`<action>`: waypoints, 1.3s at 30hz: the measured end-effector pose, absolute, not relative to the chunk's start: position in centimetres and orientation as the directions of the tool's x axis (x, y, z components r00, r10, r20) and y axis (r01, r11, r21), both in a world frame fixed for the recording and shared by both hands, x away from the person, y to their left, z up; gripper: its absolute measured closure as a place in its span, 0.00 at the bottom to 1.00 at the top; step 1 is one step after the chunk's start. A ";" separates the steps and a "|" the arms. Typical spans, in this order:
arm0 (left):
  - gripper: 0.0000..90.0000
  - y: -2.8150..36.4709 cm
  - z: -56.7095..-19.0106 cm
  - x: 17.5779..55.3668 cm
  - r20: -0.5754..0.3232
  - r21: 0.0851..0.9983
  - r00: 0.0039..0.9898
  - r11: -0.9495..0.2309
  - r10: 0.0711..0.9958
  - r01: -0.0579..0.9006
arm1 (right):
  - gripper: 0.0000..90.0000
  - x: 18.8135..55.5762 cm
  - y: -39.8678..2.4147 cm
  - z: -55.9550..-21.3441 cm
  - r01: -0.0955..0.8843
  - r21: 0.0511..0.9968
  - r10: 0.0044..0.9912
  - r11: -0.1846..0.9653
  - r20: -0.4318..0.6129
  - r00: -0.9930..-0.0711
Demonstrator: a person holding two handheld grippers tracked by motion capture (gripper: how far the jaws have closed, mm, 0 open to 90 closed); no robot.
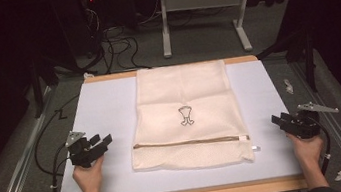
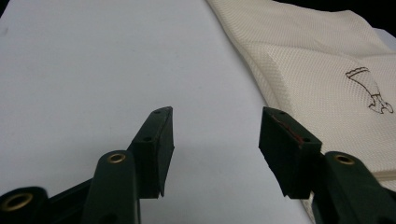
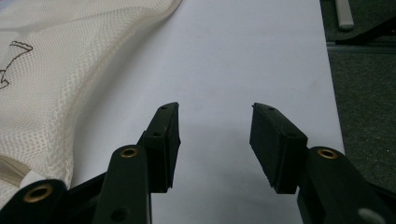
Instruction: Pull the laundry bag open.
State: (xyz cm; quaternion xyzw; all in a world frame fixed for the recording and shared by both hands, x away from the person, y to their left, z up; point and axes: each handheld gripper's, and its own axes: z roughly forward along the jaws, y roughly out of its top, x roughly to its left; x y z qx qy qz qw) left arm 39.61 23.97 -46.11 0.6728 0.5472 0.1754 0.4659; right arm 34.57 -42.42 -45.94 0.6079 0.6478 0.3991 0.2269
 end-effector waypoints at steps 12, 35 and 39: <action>0.50 23.6 -46.8 40.3 -0.260 0.809 0.326 0.021 0.909 0.588 | 0.60 35.0 -42.2 -46.6 0.615 0.787 0.973 -0.053 0.179 -0.145; 0.50 22.6 -48.1 40.9 -0.218 0.803 0.286 0.005 0.933 0.596 | 0.59 35.4 -41.8 -47.3 0.605 0.795 0.977 -0.039 0.156 -0.142; 0.50 22.4 -48.4 40.9 -0.218 0.799 0.293 -0.002 0.931 0.601 | 0.59 35.4 -41.7 -47.4 0.599 0.800 0.978 -0.034 0.150 -0.145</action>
